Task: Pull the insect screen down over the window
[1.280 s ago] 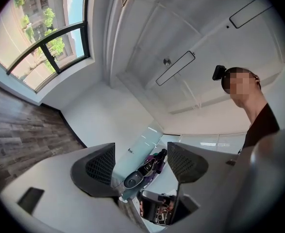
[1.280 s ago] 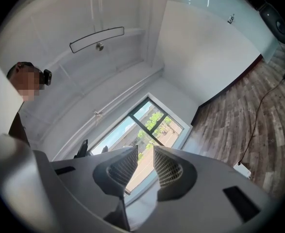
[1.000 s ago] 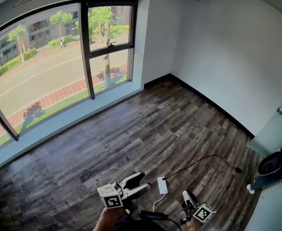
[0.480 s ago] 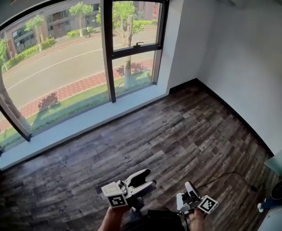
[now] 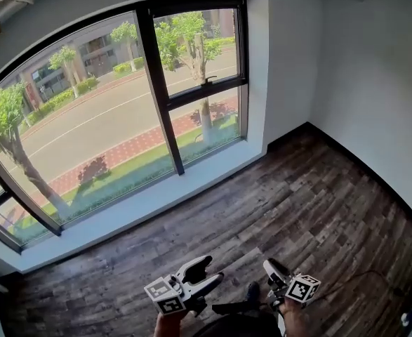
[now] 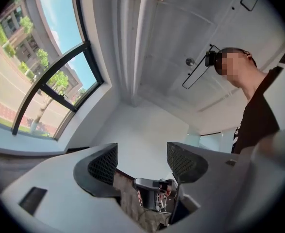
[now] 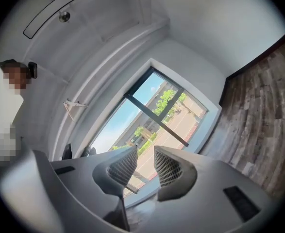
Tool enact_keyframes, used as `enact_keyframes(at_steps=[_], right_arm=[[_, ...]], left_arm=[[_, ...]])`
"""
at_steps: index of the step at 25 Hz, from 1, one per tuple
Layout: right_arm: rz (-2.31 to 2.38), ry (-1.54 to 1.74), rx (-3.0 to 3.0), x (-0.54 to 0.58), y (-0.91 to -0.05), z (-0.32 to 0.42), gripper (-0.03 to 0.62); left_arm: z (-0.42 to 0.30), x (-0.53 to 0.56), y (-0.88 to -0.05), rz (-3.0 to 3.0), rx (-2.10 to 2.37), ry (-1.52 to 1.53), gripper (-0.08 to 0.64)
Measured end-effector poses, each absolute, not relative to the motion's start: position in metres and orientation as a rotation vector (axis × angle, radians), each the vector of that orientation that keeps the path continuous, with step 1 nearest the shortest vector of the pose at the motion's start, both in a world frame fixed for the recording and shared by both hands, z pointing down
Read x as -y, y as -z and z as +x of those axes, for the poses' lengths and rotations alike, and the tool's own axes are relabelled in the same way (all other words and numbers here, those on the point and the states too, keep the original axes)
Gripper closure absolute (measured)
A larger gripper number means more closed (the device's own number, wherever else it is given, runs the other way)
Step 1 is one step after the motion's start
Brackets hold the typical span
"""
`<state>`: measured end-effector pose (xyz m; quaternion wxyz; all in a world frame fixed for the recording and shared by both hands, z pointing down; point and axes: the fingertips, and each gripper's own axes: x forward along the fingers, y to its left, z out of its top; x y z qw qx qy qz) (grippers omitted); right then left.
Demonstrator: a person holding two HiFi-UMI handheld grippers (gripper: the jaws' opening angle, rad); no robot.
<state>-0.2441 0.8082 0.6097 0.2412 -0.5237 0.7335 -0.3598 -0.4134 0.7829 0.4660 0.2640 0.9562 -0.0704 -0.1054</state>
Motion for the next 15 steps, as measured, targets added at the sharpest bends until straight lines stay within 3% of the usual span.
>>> enact_keyframes(at_steps=[5,15], right_arm=[[-1.320,0.908,-2.179,-0.725,-0.567,-0.199,0.502],[-1.379,0.796,-2.245,-0.638,-0.559,-0.085,0.502]], left_arm=[[-0.350,-0.712,-0.427,2.613,0.238,0.383,0.222],[-0.239,-0.602,-0.432,2.711,0.305,0.203,0.222]])
